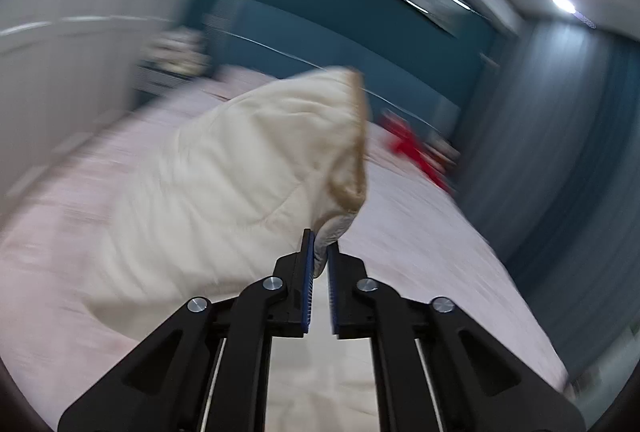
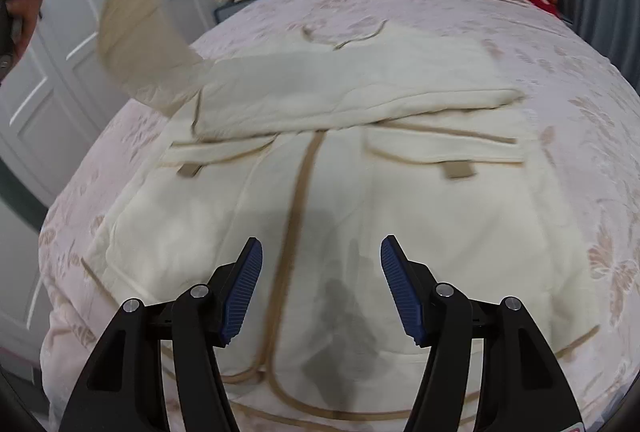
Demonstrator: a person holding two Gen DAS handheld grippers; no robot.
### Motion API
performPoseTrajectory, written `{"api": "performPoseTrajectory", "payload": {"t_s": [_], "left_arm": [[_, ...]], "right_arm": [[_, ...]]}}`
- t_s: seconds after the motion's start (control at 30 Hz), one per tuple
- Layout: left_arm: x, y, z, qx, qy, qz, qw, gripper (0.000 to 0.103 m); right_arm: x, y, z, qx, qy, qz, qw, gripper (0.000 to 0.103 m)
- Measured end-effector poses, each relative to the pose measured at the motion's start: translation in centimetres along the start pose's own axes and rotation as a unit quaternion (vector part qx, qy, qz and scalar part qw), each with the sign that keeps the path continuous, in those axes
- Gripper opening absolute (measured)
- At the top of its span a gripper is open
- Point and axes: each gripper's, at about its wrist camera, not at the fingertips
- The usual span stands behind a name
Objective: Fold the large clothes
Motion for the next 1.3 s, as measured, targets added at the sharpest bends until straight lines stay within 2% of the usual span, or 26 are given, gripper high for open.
{"api": "performPoseTrajectory", "payload": {"t_s": [0.03,0.07,0.1,0.13,0.17,0.27,0.33,0.43,0.57,0.67,0.77,0.83,0.87,0.9,0.93,0.97,1.0,1.07,1.13,1.17,1.23,1.3], "left_arm": [[1.4,3.5,2.2,0.007,-0.022,0.023,0.9995,0.023],[2.3,5.3,3.9,0.009,-0.035,0.034,0.9988,0.037],[3.7,7.4,6.5,0.007,-0.055,0.043,0.9976,0.066],[4.7,8.4,8.8,-0.004,-0.068,0.039,0.9969,0.077],[5.8,8.8,11.5,-0.020,-0.084,0.030,0.9958,0.077],[8.1,6.8,15.6,-0.056,-0.141,-0.004,0.9884,0.077],[9.4,1.6,16.8,-0.118,-0.173,-0.036,0.9772,0.077],[10.3,-5.8,15.2,-0.206,-0.178,-0.074,0.9593,0.077],[11.3,-13.0,11.0,-0.246,-0.146,-0.131,0.9492,0.076],[12.2,-16.2,10.5,-0.263,-0.147,-0.150,0.9416,0.076],[12.3,-18.6,11.9,-0.279,-0.165,-0.163,0.9320,0.073],[12.5,-20.1,13.1,-0.283,-0.179,-0.165,0.9276,0.057],[13.0,-20.2,13.2,-0.283,-0.186,-0.162,0.9269,0.050],[13.1,-20.5,13.6,-0.280,-0.189,-0.163,0.9273,0.034],[13.2,-20.6,13.4,-0.274,-0.188,-0.166,0.9283,0.021],[13.0,-20.5,12.9,-0.270,-0.180,-0.168,0.9310,0.015],[12.6,-20.7,12.7,-0.271,-0.170,-0.167,0.9326,0.009],[10.7,-21.2,11.6,-0.278,-0.137,-0.166,0.9360,0.008],[9.4,-22.2,11.8,-0.275,-0.121,-0.176,0.9376,0.007],[9.2,-22.5,12.2,-0.273,-0.121,-0.179,0.9374,0.007],[10.1,-22.6,14.0,-0.254,-0.148,-0.192,0.9363,0.007],[11.4,-22.1,15.6,-0.231,-0.169,-0.212,0.9344,0.007]], "right_arm": [[-0.5,0.6,0.0,0.001,0.004,0.005,1.000,0.065],[-0.9,1.3,0.0,0.001,0.008,0.012,1.000,0.066],[-1.2,1.8,0.0,0.002,0.010,0.016,1.000,0.066],[-1.7,3.0,-0.1,0.007,0.012,0.023,1.000,0.066],[-2.0,3.9,-0.2,0.012,0.014,0.026,0.999,0.066],[-3.1,7.1,-0.8,0.033,0.031,0.036,0.998,0.069],[-3.4,9.1,-1.8,0.049,0.043,0.039,0.997,0.070],[-3.0,12.1,-4.2,0.078,0.061,0.040,0.994,0.070],[-1.6,14.9,-8.2,0.121,0.092,0.022,0.988,0.070],[0.8,16.2,-11.3,0.137,0.101,0.017,0.985,0.070],[4.0,16.9,-13.5,0.153,0.087,0.011,0.984,0.070],[6.5,17.5,-14.1,0.171,0.061,0.017,0.983,0.070],[7.8,17.9,-14.2,0.185,0.049,0.013,0.981,0.066],[8.5,17.9,-14.2,0.193,0.042,0.005,0.980,0.055],[9.4,17.7,-14.4,0.193,0.030,-0.009,0.981,0.017],[9.5,17.1,-14.8,0.179,0.021,-0.010,0.984,0.007],[9.0,16.1,-15.4,0.159,0.031,-0.014,0.987,0.006],[5.9,13.4,-16.6,0.115,0.089,-0.049,0.988,0.005],[3.5,12.2,-16.9,0.096,0.122,-0.070,0.985,0.004],[3.3,12.3,-16.3,0.091,0.123,-0.068,0.986,0.004],[5.8,13.4,-14.6,0.085,0.077,-0.033,0.993,0.004],[10.3,14.9,-12.0,0.084,0.001,0.004,0.996,0.004]]}}
Point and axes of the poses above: each gripper's, at about its wrist camera, not at the fingertips, and x roughly the way its jaws point, y to its right, z to its underside, and after that the axes turned 11 degrees about -z, right-handed
